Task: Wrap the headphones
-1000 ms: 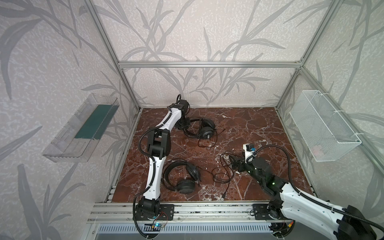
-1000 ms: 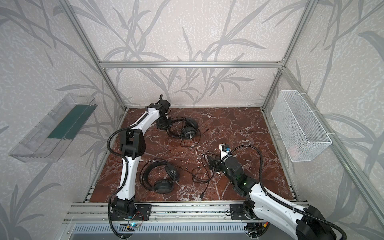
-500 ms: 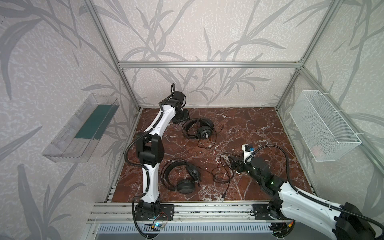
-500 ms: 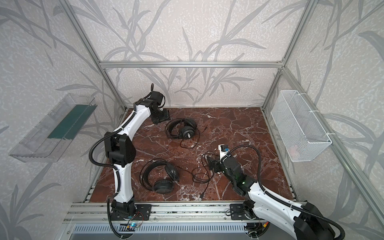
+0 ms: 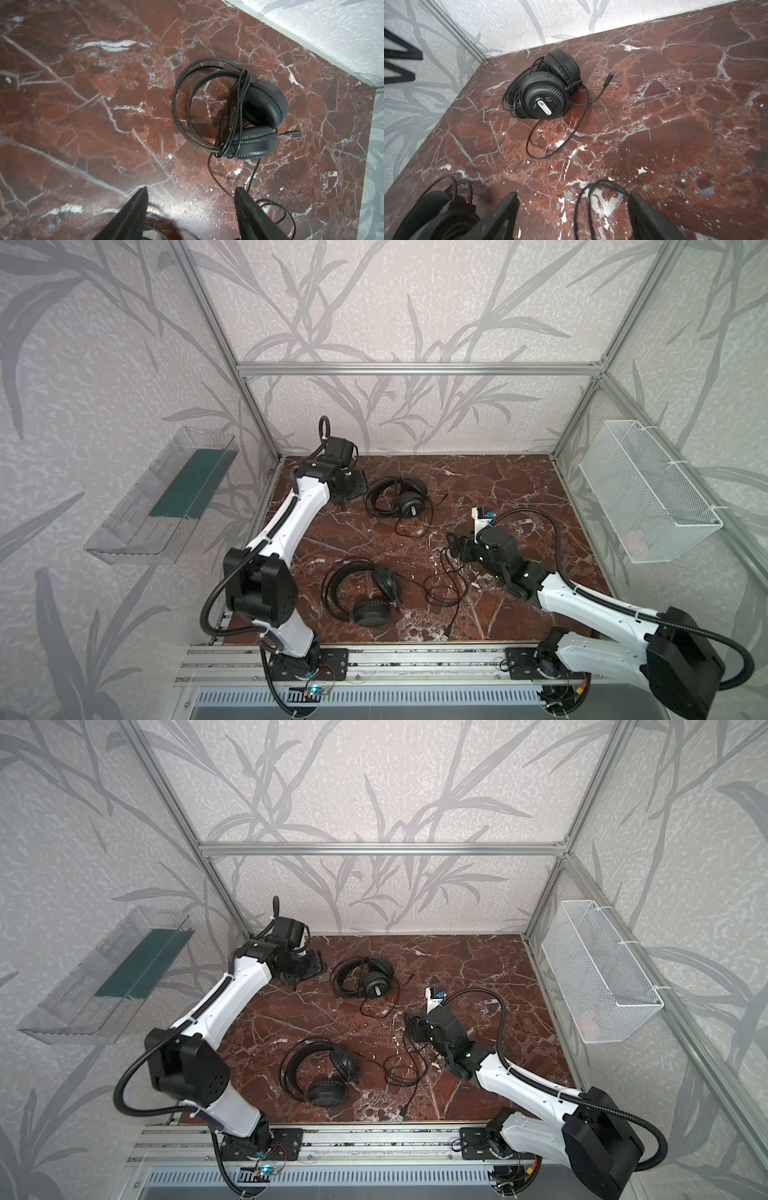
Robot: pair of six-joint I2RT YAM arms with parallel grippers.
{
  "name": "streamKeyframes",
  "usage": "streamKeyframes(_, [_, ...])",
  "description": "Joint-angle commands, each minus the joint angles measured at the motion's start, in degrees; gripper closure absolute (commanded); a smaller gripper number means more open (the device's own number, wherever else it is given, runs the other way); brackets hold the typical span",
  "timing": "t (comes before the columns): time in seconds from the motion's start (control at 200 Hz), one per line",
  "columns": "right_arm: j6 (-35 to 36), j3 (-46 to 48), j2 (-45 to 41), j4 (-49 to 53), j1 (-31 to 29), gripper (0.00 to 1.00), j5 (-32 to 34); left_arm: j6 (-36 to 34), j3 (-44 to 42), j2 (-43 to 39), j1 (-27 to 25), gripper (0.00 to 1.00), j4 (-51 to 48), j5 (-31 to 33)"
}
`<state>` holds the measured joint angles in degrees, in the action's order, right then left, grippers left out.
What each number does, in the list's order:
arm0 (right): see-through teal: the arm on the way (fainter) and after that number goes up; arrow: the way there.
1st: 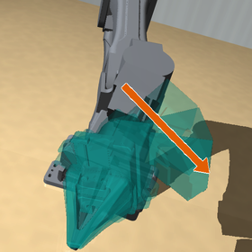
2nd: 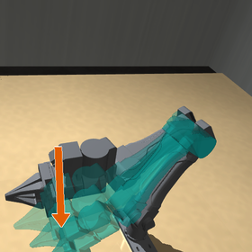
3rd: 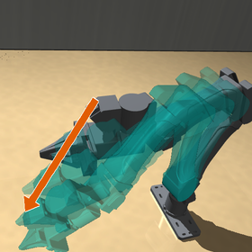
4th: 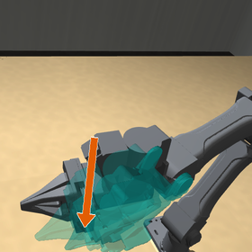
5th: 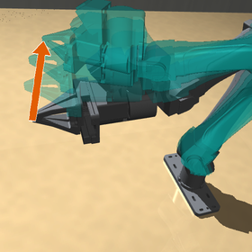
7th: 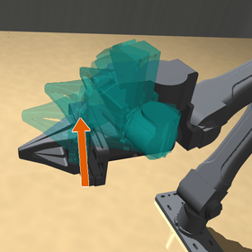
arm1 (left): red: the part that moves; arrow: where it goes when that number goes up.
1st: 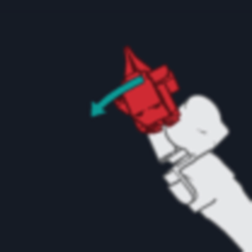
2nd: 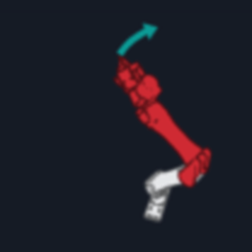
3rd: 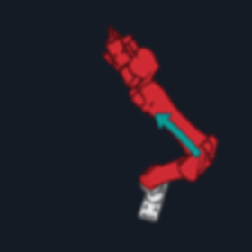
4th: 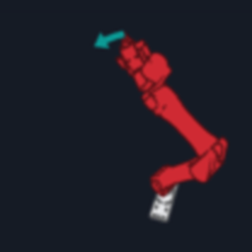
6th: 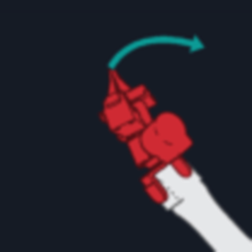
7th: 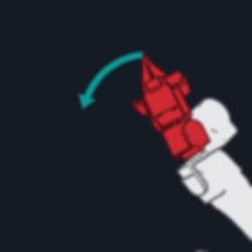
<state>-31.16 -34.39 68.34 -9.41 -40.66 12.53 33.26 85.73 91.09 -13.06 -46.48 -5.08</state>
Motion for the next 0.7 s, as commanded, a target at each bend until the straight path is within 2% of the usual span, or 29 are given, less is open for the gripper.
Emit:
streamKeyframes(0.0, [-4.9, -6.2, 7.3, 3.9, 0.1, 0.21, -1.0, 2.0, -7.2, -7.9, 0.2, 0.32, 2.8, 5.1])
streamKeyframes(0.04, [-6.8, -8.9, 10.5, 5.4, 0.2, 0.23, -1.5, 1.8, -9.3, -10.4, 0.3, 0.32, 2.7, 6.2])
streamKeyframes(0.17, [-13.9, -16.4, 21.0, 8.5, 2.6, 0.39, -5.2, 1.0, -16.3, -17.8, 0.4, 0.32, 2.9, 9.9])
streamKeyframes(0.28, [-15.8, -23.7, 30.6, 11.5, 6.3, 0.43, -13.2, 0.1, -21.6, -23.1, 0.4, 0.32, 4.5, 12.1])
streamKeyframes(0.335, [-17.5, -29.2, 34.7, 15.9, 7.1, 0.45, -13.2, 0.1, -23.6, -25.0, 0.4, 0.32, 5.7, 13.3])
streamKeyframes(0.515, [-19.4, -40.9, 47.4, 22.4, 10.9, 0.46, -18.9, 0.7, -23.8, -24.5, 0.5, 0.32, 6.8, 10.3])
streamKeyframes(0.585, [-19.2, -43.4, 50.2, 22.7, 11.0, 0.46, -18.4, 1.0, -23.7, -24.3, 0.6, 0.32, 6.8, 9.6])
streamKeyframes(0.695, [-18.6, -45.8, 52.0, 23.3, 11.0, 0.53, -16.5, 1.1, -24.2, -25.2, 0.7, 0.33, 7.3, 9.0])
